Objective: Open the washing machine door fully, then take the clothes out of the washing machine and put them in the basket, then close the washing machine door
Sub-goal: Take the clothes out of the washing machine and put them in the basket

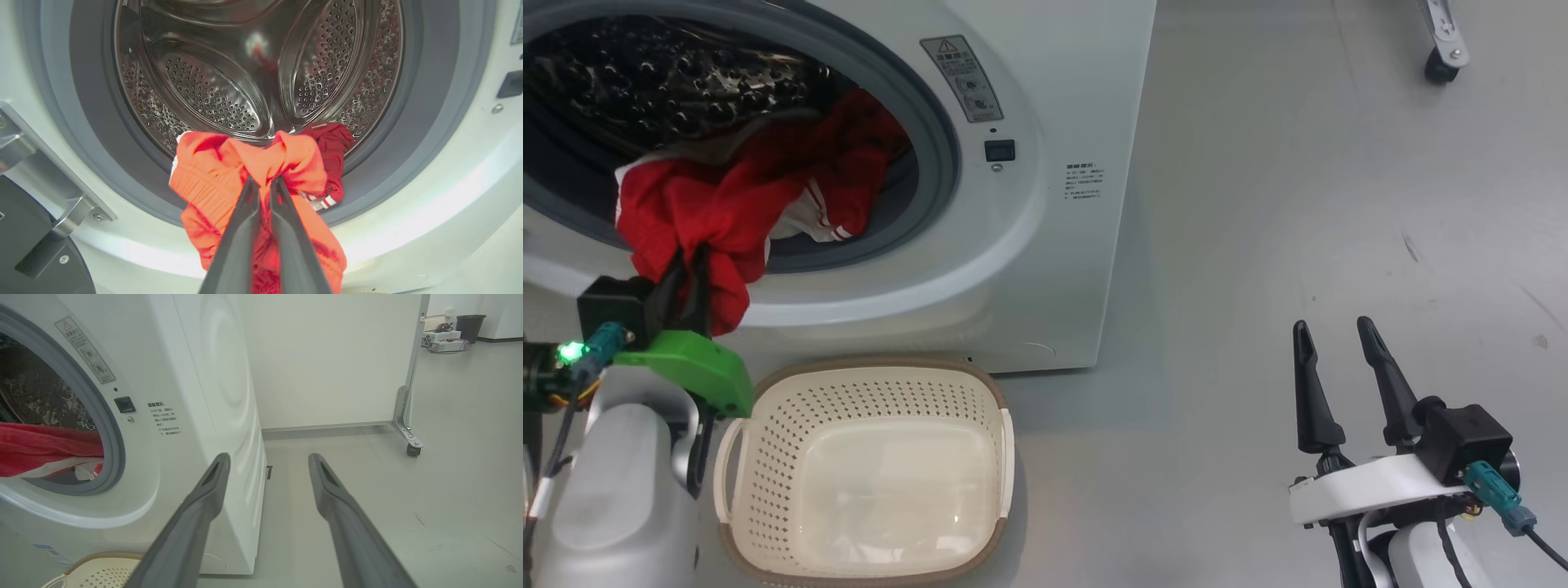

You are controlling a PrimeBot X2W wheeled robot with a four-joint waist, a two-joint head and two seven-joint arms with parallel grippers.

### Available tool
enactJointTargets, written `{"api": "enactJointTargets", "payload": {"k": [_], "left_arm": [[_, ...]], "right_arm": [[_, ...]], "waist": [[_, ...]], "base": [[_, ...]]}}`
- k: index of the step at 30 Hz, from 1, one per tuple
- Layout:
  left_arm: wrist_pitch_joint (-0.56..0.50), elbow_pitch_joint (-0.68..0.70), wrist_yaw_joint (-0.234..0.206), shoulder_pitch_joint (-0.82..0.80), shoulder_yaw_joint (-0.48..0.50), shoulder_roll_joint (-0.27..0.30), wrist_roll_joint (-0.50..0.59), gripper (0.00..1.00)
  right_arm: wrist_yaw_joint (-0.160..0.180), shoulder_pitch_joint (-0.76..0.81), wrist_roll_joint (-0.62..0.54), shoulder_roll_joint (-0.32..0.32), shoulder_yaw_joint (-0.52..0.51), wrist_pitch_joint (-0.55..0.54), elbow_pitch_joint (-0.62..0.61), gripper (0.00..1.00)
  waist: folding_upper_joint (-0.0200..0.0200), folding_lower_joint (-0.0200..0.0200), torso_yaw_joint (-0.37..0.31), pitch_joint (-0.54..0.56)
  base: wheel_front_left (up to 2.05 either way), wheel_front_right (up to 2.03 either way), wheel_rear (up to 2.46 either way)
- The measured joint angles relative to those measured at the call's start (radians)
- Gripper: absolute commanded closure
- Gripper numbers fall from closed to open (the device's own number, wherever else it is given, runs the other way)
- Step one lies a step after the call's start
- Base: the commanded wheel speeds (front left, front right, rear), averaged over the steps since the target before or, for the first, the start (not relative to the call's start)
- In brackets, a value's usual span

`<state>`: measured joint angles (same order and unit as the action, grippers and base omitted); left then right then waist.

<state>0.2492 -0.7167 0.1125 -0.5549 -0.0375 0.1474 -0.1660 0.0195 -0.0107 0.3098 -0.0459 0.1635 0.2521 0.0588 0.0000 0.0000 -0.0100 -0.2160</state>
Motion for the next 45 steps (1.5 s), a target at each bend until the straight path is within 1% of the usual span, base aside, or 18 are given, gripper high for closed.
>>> {"api": "enactJointTargets", "payload": {"k": [3, 6, 12, 18, 23, 29, 30, 35, 39, 40, 45], "left_arm": [[0.0, 0.024, 0.006, 0.043, -0.011, -0.005, 0.001, 1.0], [0.0, 0.08, 0.007, 0.083, -0.019, -0.007, 0.002, 1.0], [0.0, 0.191, 0.007, 0.146, -0.032, -0.018, 0.009, 1.0], [0.0, 0.326, 0.008, 0.186, -0.021, -0.024, 0.009, 1.0], [0.003, 0.444, 0.008, 0.211, -0.003, -0.036, 0.009, 1.0], [0.003, 0.583, 0.008, 0.243, 0.015, -0.036, 0.009, 1.0], [0.003, 0.591, 0.008, 0.247, 0.015, -0.036, 0.009, 1.0], [0.007, 0.581, 0.008, 0.319, -0.007, -0.036, 0.019, 1.0], [0.007, 0.556, 0.009, 0.374, -0.02, -0.03, 0.02, 1.0], [0.007, 0.546, 0.009, 0.388, -0.025, -0.025, 0.02, 1.0], [0.007, 0.491, 0.009, 0.419, -0.039, -0.015, 0.036, 1.0]], "right_arm": [[-0.001, 0.01, -0.002, 0.0, -0.001, 0.0, 0.003, 0.0], [-0.008, 0.025, -0.003, 0.0, -0.004, 0.0, 0.005, 0.0], [-0.008, 0.047, -0.004, 0.001, -0.02, 0.0, -0.002, 0.0], [-0.01, 0.057, -0.004, 0.001, -0.024, 0.0, -0.011, 0.0], [-0.018, 0.063, -0.005, 0.001, -0.025, 0.0, -0.012, 0.0], [-0.022, 0.063, -0.007, 0.002, -0.023, 0.0, -0.014, 0.0], [-0.027, 0.063, -0.007, 0.002, -0.023, 0.0, -0.014, 0.0], [-0.027, 0.063, -0.009, 0.002, -0.02, 0.0, -0.014, 0.0], [-0.029, 0.064, -0.011, 0.002, -0.009, 0.0, -0.016, 0.0], [-0.036, 0.064, -0.011, 0.002, -0.005, 0.0, -0.018, 0.0], [-0.036, 0.063, -0.014, 0.002, -0.001, 0.0, -0.024, 0.0]], "waist": [[0.0, 0.0, 0.011, 0.02], [0.0, 0.0, 0.019, 0.039], [0.0, 0.0, 0.037, 0.066], [0.0, 0.0, 0.057, 0.074], [0.0, 0.0, 0.07, 0.08], [0.0, 0.0, 0.074, 0.084], [0.0, 0.0, 0.075, 0.084], [0.0, 0.0, 0.073, 0.085], [0.0, 0.0, 0.067, 0.078], [0.0, 0.0, 0.062, 0.072], [0.0, 0.0, 0.049, 0.05]], "base": [[0.0, 0.0, 0.0], [0.0, 0.0, 0.0], [0.0, 0.0, 0.0], [0.0, 0.0, 0.0], [0.0, 0.0, 0.0], [0.0, 0.0, 0.0], [0.0, 0.0, 0.0], [0.0, 0.0, 0.0], [0.0, 0.0, 0.0], [0.0, 0.0, 0.0], [0.0, 0.0, 0.0]]}}
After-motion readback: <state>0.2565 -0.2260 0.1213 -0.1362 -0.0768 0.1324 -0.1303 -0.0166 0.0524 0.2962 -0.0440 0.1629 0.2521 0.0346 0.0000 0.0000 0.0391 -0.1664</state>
